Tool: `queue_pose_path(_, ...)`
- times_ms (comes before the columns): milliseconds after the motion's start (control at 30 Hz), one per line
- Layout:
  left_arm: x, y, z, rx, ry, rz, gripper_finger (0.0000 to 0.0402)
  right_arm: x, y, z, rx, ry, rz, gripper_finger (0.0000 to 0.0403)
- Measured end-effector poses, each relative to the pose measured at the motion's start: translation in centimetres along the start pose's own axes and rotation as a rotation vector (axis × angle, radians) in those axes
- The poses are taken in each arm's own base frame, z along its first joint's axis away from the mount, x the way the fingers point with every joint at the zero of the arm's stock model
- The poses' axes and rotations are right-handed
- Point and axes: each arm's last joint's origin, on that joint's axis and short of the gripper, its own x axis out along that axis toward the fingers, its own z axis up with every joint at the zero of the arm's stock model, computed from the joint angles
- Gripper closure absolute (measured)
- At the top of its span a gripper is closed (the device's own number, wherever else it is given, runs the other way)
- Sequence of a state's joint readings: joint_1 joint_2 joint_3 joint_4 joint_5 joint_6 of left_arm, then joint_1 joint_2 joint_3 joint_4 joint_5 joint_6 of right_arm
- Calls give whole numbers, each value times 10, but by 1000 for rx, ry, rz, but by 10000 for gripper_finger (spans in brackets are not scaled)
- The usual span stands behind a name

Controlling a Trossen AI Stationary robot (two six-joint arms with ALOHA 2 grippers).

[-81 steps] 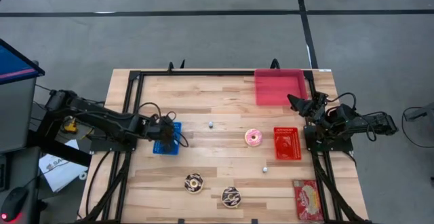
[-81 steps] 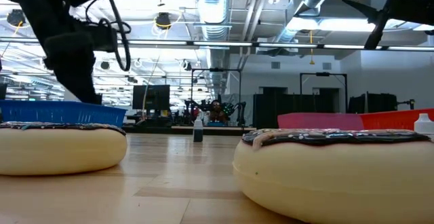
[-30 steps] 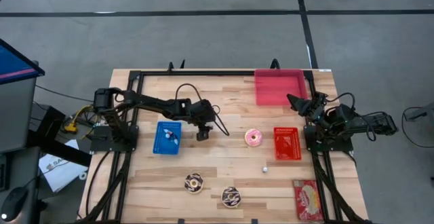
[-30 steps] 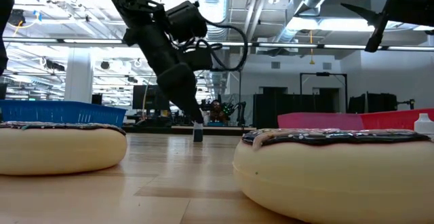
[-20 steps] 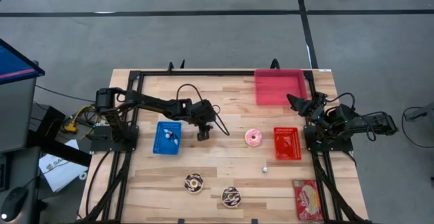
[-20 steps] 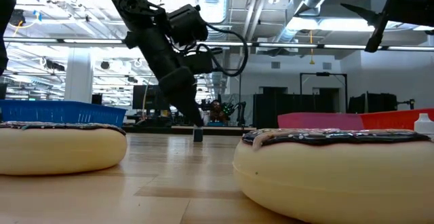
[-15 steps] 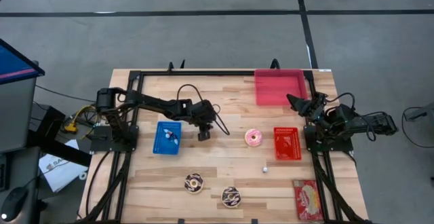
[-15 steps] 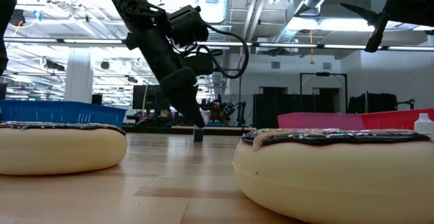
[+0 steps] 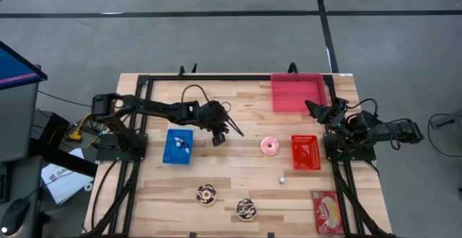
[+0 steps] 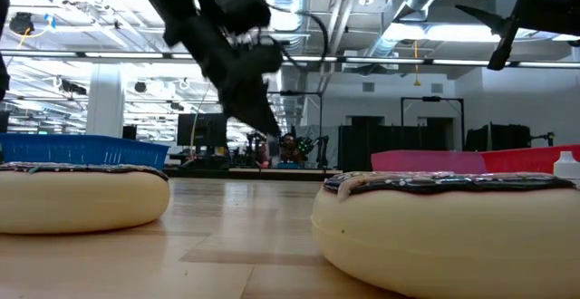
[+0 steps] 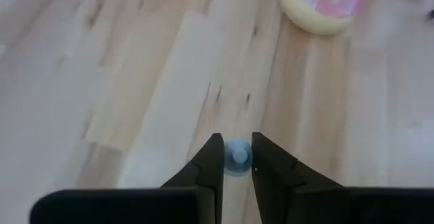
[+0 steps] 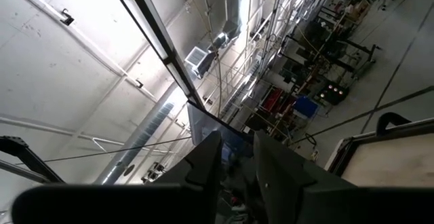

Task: Pick & Place Food Item
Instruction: Put the black food coloring bottle into the blue bin

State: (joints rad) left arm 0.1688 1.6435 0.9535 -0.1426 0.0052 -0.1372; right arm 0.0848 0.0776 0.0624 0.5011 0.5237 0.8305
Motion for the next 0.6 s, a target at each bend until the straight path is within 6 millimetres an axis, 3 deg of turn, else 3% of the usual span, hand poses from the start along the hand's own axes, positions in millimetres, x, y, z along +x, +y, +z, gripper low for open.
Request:
queue_pose_path(300,-62,-5,-9,21,117,85,360,0,0,0,0,0,0,321)
queue_pose_path(600,-104,-24,-43,-116,167,144,360,0,0,0,-4,-1,-3,321)
